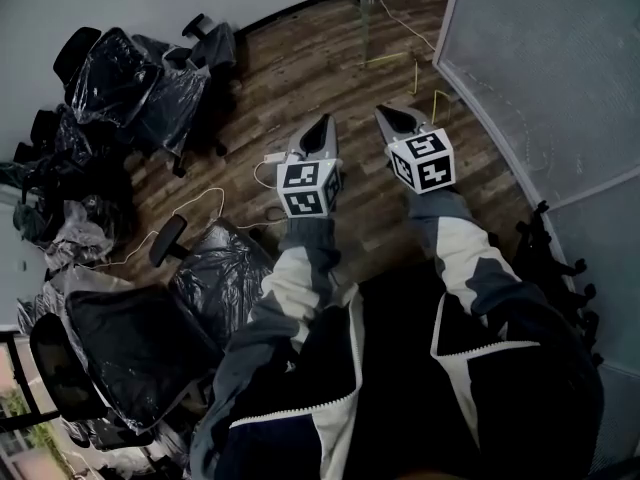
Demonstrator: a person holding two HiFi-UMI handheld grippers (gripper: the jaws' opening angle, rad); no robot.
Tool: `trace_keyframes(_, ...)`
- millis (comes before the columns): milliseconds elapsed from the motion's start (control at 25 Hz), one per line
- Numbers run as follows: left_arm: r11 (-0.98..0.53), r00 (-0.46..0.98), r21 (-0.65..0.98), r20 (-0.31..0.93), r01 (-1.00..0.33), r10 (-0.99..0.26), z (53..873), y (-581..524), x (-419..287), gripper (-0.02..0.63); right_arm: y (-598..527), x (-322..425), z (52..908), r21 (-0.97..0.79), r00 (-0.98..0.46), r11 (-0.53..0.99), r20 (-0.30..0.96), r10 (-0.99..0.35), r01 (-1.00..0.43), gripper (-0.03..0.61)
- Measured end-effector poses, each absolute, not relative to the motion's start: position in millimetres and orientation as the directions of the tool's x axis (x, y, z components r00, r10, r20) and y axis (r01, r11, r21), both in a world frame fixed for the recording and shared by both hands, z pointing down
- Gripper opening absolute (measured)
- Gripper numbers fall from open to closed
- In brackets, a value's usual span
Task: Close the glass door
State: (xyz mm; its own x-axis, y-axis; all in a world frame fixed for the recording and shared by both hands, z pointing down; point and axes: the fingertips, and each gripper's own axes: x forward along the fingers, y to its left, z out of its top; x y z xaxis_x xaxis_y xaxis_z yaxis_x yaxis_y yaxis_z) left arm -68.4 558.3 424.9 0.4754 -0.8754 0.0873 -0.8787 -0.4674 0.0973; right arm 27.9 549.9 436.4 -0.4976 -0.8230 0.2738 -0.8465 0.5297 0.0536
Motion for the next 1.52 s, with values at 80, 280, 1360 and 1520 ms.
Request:
trace_keyframes(80,-0.454,0.464,0.107,0.089,-0.884,-0.882,428,553,-76,0.003,543,21,435,0.058,-0.509,0.541,0.270,-0.817,-0.839,0.005)
trace_keyframes(280,-0.440,0.448,0.096,0.094,-0.893,-0.889,429,529,-78,0.003,518,15,438,0.058,-0.531,0.564,0.268,-0.804,-0.824,0.005)
trace_keyframes(1360,-0.250,0.262,0.099,0.150,-0.963,-0.953,431,234,-21,0.003,197,92,434,0.082,-0.656,0.693,0.258,-0.709,-0.716,0.005)
trace_keyframes(1520,-0.265,0.280,0.116,0.147,-0.957,-0.949,442,192,-29,0.003,163,78,442,0.116,-0.657,0.703,0.278,-0.701,-0.701,0.005)
